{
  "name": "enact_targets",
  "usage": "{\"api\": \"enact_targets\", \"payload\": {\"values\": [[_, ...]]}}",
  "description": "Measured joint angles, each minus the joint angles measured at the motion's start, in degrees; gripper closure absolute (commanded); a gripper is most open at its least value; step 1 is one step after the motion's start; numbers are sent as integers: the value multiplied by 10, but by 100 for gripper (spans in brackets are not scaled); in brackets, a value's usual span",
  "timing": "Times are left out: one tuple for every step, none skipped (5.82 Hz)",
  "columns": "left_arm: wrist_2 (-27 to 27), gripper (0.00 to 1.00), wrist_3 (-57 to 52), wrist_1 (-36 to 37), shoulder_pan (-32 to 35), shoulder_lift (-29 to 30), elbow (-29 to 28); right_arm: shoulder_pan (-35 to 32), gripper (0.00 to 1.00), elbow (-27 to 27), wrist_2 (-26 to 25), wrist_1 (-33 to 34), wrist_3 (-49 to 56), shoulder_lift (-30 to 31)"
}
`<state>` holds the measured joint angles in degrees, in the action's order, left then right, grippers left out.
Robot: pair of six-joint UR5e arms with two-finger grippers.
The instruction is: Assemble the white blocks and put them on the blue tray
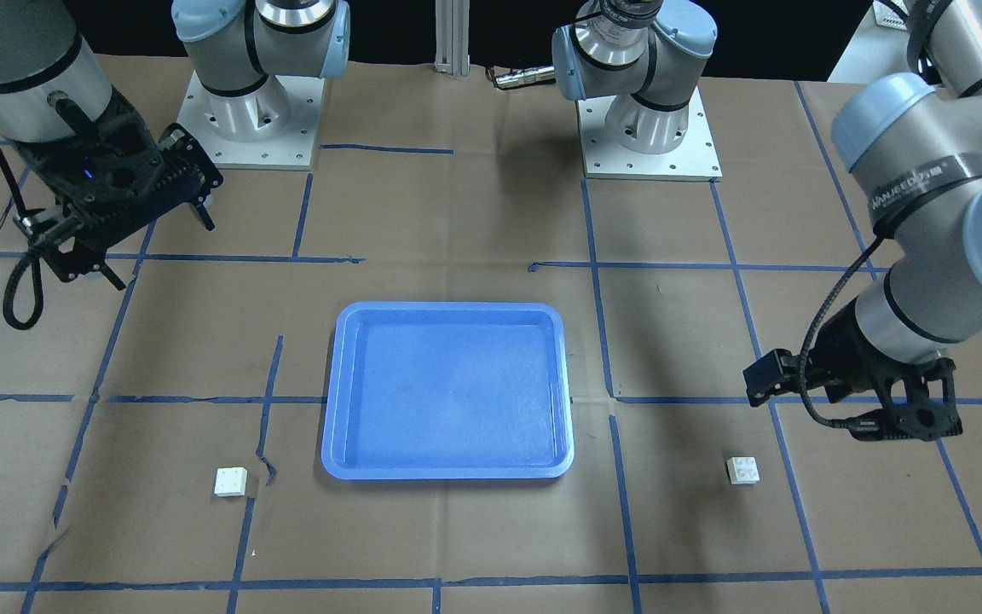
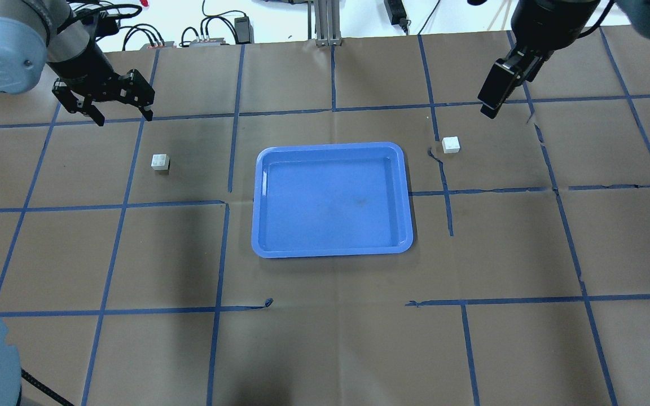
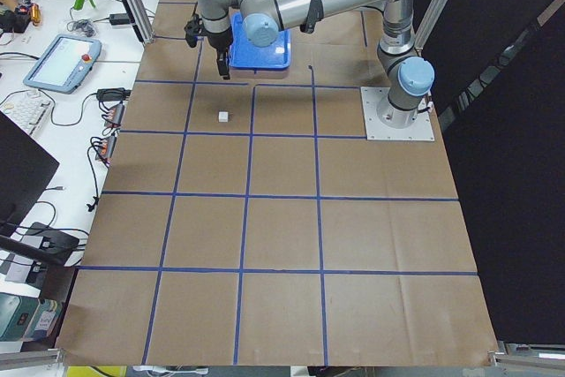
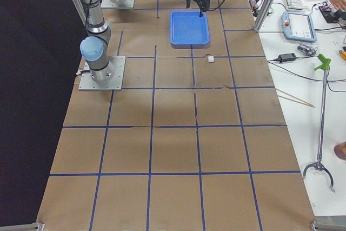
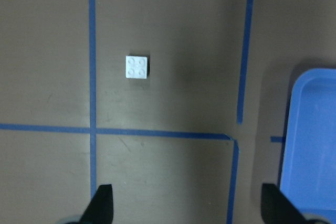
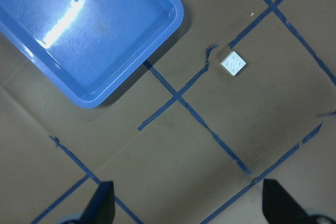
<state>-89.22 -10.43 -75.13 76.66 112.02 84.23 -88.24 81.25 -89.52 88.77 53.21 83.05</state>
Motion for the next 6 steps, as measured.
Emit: {"api": "enact_targets", "payload": {"values": [[2, 2, -6, 57, -4, 49, 5, 1, 0, -1, 0, 28, 132, -15], [5, 2, -7, 91, -5, 82, 7, 5, 0, -4, 0, 51, 255, -28], [5, 2, -8, 103, -5, 106, 17, 18, 0, -10, 2, 58, 350, -45], [4, 2, -13, 118, -5, 121, 31, 37, 0, -23, 17, 60, 411, -66], [2, 7, -28, 141, -5, 129, 40, 53, 0, -34, 43, 60, 448, -89], [0, 20, -46, 160, -5, 133, 45, 67, 0, -40, 73, 64, 479, -117]]}}
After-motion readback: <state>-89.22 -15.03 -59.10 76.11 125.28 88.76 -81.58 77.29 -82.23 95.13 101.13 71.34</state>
